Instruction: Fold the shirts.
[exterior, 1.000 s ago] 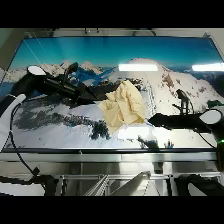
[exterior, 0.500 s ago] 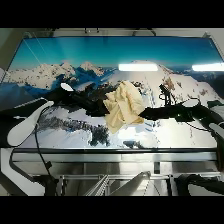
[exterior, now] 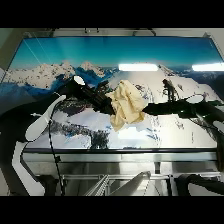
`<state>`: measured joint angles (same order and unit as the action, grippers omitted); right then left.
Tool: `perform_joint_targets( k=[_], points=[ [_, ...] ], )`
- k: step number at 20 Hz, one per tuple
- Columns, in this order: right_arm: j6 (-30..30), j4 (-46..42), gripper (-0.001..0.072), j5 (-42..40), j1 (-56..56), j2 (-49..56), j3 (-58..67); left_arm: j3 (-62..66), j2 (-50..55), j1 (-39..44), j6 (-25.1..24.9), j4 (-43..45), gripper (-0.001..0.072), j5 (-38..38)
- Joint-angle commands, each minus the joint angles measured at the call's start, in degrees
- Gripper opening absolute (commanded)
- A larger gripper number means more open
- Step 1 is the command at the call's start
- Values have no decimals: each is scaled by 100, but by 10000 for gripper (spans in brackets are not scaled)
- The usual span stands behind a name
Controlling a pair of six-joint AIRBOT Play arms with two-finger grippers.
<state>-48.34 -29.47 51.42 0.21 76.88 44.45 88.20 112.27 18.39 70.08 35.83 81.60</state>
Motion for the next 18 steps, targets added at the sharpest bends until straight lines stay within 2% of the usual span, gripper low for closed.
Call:
perform_joint_targets(
  k=[1, 3, 6, 9, 13, 16, 17, 18],
  points=[
    [-9, 37, 11, 428, -636, -693, 219, 385, -522, -282, 120, 15, 9, 254],
    [-4, 332, 12, 885, -1086, -1246, 520, 634, -1045, -533, 142, -2, 15, 258],
    [225, 1257, 12, 1410, -1438, -1974, 1099, 1320, -1856, -802, 164, -201, 16, 284],
    [269, 1845, 12, 1486, -1471, -2492, 1939, 2243, -2551, -1045, 273, -391, 16, 291],
    [90, 1875, 12, 1464, -1497, -2686, 3355, 3178, -3442, -1943, 590, -391, 18, 295],
    [-140, 1853, 12, 1491, -1550, -2682, 3781, 2623, -4210, -2889, 586, -389, 18, 485],
    [-223, 1641, 12, 1528, -1547, -2660, 3779, 2371, -4387, -3158, 511, -389, 18, 614],
    [-601, 1152, 12, 1526, -1543, -2581, 3775, 2072, -4535, -3373, 472, -389, 18, 699]
  ],
)
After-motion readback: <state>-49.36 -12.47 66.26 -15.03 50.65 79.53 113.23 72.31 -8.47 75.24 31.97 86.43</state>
